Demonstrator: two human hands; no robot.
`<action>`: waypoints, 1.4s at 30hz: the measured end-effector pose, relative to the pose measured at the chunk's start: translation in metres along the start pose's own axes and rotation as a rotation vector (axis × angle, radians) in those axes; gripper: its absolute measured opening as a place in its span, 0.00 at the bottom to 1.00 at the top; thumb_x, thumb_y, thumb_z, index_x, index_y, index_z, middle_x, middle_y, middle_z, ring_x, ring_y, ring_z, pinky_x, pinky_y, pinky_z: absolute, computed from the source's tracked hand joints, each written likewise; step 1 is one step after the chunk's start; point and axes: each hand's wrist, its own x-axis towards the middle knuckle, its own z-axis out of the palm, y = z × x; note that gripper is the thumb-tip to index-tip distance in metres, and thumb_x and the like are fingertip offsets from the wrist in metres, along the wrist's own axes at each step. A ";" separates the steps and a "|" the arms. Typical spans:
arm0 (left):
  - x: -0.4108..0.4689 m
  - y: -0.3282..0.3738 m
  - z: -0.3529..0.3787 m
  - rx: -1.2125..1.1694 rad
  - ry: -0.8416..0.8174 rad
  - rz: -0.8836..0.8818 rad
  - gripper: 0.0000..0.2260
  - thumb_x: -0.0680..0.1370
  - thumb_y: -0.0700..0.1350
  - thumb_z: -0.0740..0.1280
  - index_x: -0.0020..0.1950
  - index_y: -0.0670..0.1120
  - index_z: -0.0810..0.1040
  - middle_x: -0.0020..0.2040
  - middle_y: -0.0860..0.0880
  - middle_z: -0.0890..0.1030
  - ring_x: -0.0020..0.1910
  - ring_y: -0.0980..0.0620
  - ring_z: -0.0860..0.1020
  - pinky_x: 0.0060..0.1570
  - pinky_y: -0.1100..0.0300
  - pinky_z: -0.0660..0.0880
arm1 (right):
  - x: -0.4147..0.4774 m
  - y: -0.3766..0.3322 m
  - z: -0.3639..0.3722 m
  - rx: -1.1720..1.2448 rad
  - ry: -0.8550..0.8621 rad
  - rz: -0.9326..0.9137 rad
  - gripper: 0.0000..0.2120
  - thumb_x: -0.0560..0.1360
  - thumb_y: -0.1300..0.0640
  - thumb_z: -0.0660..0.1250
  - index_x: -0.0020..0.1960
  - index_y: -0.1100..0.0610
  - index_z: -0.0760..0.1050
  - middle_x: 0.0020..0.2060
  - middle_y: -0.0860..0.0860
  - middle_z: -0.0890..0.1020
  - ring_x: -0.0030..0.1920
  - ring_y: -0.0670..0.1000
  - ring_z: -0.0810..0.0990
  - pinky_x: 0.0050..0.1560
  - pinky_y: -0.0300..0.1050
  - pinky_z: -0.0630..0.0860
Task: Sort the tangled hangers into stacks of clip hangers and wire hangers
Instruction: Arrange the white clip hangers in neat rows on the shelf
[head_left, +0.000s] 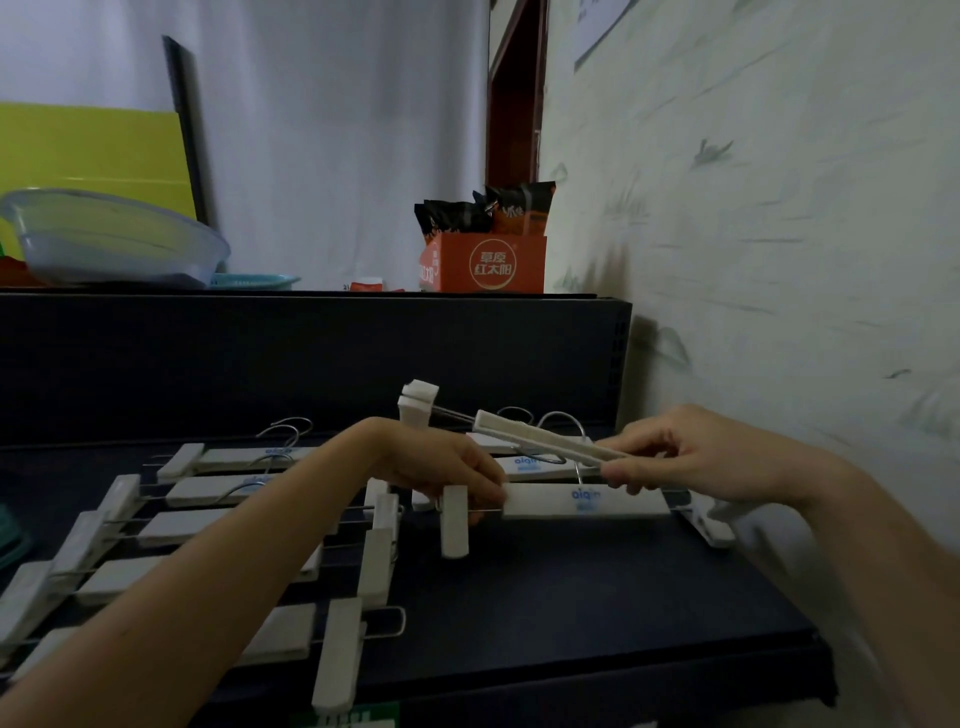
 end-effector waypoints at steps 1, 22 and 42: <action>-0.001 0.000 0.000 -0.003 0.010 -0.004 0.11 0.79 0.45 0.60 0.60 0.48 0.74 0.47 0.51 0.77 0.42 0.59 0.77 0.47 0.64 0.76 | -0.001 0.000 0.001 0.011 0.000 -0.016 0.13 0.67 0.37 0.63 0.49 0.36 0.80 0.38 0.43 0.81 0.37 0.42 0.77 0.41 0.47 0.75; -0.012 0.002 0.034 0.757 0.485 0.022 0.17 0.75 0.57 0.63 0.60 0.51 0.72 0.58 0.50 0.76 0.51 0.55 0.74 0.52 0.58 0.74 | -0.040 0.040 0.015 0.093 0.378 -0.038 0.22 0.55 0.20 0.60 0.45 0.25 0.76 0.44 0.36 0.83 0.45 0.39 0.81 0.45 0.32 0.75; -0.016 -0.010 0.041 0.909 0.683 0.018 0.17 0.74 0.59 0.64 0.56 0.49 0.76 0.52 0.52 0.76 0.49 0.55 0.74 0.43 0.62 0.71 | -0.014 0.047 0.064 -0.182 0.196 -0.025 0.14 0.69 0.44 0.70 0.50 0.32 0.71 0.51 0.31 0.76 0.56 0.31 0.71 0.56 0.25 0.66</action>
